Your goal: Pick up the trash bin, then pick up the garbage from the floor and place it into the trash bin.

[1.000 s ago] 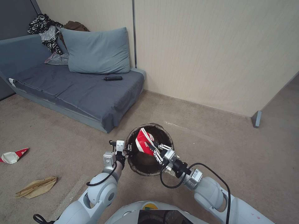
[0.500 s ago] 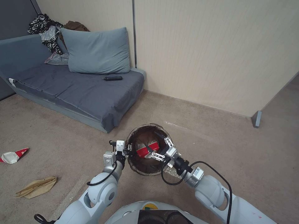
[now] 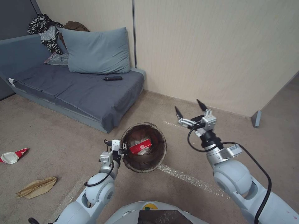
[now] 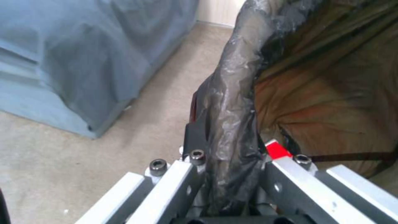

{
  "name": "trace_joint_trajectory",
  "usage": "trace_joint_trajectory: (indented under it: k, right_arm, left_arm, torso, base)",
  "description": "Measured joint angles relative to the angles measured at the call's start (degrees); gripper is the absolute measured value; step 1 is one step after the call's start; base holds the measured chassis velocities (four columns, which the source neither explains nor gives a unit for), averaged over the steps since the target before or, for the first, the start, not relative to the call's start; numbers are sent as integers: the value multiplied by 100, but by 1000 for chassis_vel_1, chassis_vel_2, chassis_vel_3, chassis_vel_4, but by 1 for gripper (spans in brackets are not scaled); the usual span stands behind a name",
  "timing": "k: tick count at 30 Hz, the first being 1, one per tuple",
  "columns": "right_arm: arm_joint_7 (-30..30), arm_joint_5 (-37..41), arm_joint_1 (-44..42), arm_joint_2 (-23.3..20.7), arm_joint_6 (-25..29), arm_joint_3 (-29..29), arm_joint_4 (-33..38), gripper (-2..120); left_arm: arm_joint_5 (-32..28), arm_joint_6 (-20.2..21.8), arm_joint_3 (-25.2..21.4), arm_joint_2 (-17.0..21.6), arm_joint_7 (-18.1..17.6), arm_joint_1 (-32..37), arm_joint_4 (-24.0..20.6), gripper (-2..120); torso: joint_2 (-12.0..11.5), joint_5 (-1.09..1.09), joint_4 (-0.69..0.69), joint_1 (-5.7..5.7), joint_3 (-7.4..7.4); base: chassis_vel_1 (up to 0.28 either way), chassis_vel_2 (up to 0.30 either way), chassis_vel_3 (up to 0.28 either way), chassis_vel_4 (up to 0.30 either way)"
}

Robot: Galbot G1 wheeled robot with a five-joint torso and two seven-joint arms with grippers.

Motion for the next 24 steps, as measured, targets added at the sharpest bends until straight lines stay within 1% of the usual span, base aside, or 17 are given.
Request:
trace_joint_trajectory:
  k: [2, 3, 4, 6, 7, 8, 10, 12, 16, 17, 18, 20, 21, 24]
  right_arm:
    - [134, -140, -256, 206, -75, 195, 18, 100]
    - [134, -140, -256, 206, -75, 195, 18, 100]
    - [200, -261, -361, 299, -105, 252, 9, 100]
    - [307, -447, -498, 441, -154, 340, -57, 100]
    - [416, -586, -568, 535, -170, 388, -123, 100]
    - [416, -586, -568, 535, -170, 388, -123, 100]
    - [569, -772, -700, 688, -164, 446, -267, 100]
    - [612, -844, -751, 752, -148, 456, -328, 100]
    - [723, -1192, -965, 1049, 53, 453, -628, 100]
    - [723, -1192, -965, 1049, 53, 453, -628, 100]
    - [733, -1275, -1006, 1156, 98, 446, -693, 100]
    - [738, -1428, -1094, 1346, 165, 425, -788, 100]
    - [738, -1428, -1094, 1346, 165, 425, -788, 100]
    - [744, -1670, -1218, 1595, 273, 386, -887, 100]
  left_arm:
    - [83, -19, -35, -3, 0, 13, -16, 2]
    - [83, -19, -35, -3, 0, 13, -16, 2]
    - [108, -25, -52, -5, -5, 26, -29, 2]
    - [142, -36, -78, -9, -25, 50, -42, 2]
    - [173, -58, -89, -10, -33, 61, -44, 2]
    - [173, -58, -89, -10, -33, 61, -44, 2]
    - [217, -87, -98, -10, -42, 80, -54, 2]
    - [230, -93, -99, -10, -44, 87, -57, 2]
    - [288, -119, -103, -38, -70, 98, -57, 2]
    - [288, -119, -103, -38, -70, 98, -57, 2]
    - [293, -123, -103, -47, -76, 101, -57, 2]
    - [313, -127, -102, -66, -91, 108, -57, 2]
    - [313, -127, -102, -66, -91, 108, -57, 2]
    - [331, -137, -86, -119, -124, 128, -57, 2]
  torso:
    - [0, -1, -4, 0, 0]
    - [0, -1, -4, 0, 0]
    - [0, -1, -6, 0, 0]
    - [0, -2, -5, 0, 0]
    - [0, -2, -3, 0, 0]
    - [0, -2, -3, 0, 0]
    - [0, -2, -1, 0, -1]
    - [0, -2, -2, 0, 0]
    - [0, -2, -4, 0, 0]
    - [0, -2, -4, 0, 0]
    - [0, -2, -2, 0, 0]
    - [0, -2, -4, 0, 0]
    - [0, -2, -4, 0, 0]
    - [0, -2, -4, 0, 0]
  base:
    - [0, 0, 0, 0]
    - [0, 0, 0, 0]
    - [0, 0, 0, 0]
    - [0, 0, 0, 0]
    - [0, 0, 0, 0]
    - [0, 0, 0, 0]
    - [0, 0, 0, 0]
    - [0, 0, 0, 0]
    - [0, 0, 0, 0]
    - [0, 0, 0, 0]
    - [0, 0, 0, 0]
    - [0, 0, 0, 0]
    - [0, 0, 0, 0]
    - [0, 0, 0, 0]
